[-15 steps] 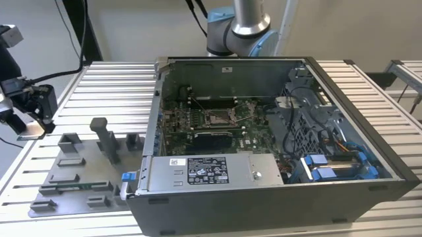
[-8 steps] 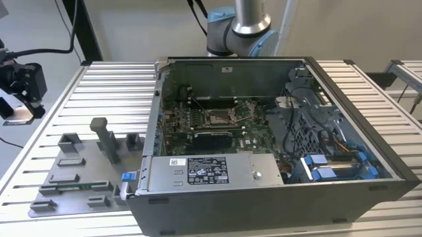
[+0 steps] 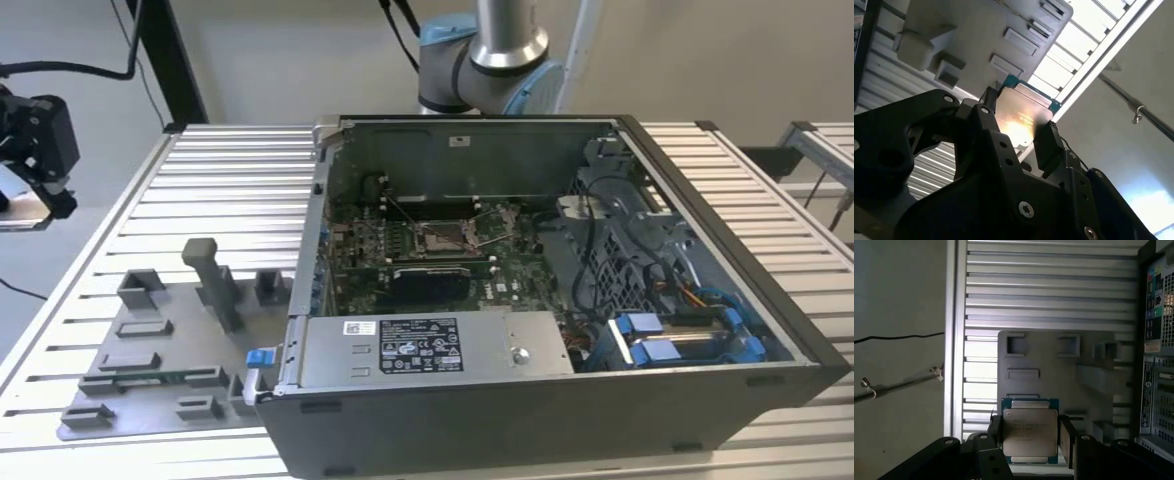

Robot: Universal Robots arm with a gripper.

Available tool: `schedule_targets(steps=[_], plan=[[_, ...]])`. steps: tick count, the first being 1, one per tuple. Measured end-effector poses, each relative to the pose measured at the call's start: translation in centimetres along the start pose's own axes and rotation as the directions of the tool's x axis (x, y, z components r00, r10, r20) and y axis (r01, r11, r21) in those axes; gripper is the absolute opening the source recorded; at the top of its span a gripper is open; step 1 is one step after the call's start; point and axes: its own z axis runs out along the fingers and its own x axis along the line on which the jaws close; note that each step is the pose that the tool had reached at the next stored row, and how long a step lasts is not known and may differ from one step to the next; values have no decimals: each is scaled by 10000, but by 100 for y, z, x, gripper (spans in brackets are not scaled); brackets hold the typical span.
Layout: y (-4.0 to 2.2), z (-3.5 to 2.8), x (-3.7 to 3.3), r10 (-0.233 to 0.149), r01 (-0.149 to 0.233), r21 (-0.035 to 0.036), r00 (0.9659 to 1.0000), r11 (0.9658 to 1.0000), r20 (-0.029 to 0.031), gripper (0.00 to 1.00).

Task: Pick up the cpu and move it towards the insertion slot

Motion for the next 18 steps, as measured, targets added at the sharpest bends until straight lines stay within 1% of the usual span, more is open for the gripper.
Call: schedule_targets(steps=[1, 7, 9, 11, 18], plan=[[1, -8, -1, 0, 0, -1, 10000, 10000, -6, 0], [0, -9, -1, 0, 0, 0, 10000, 10000, -10, 0], [0, -11, -14, -1, 1, 2, 10000, 10000, -13, 0], [0, -9, -62, 0, 0, -1, 10000, 10000, -10, 0], [-3, -7, -317, 1, -1, 0, 10000, 10000, -10, 0]])
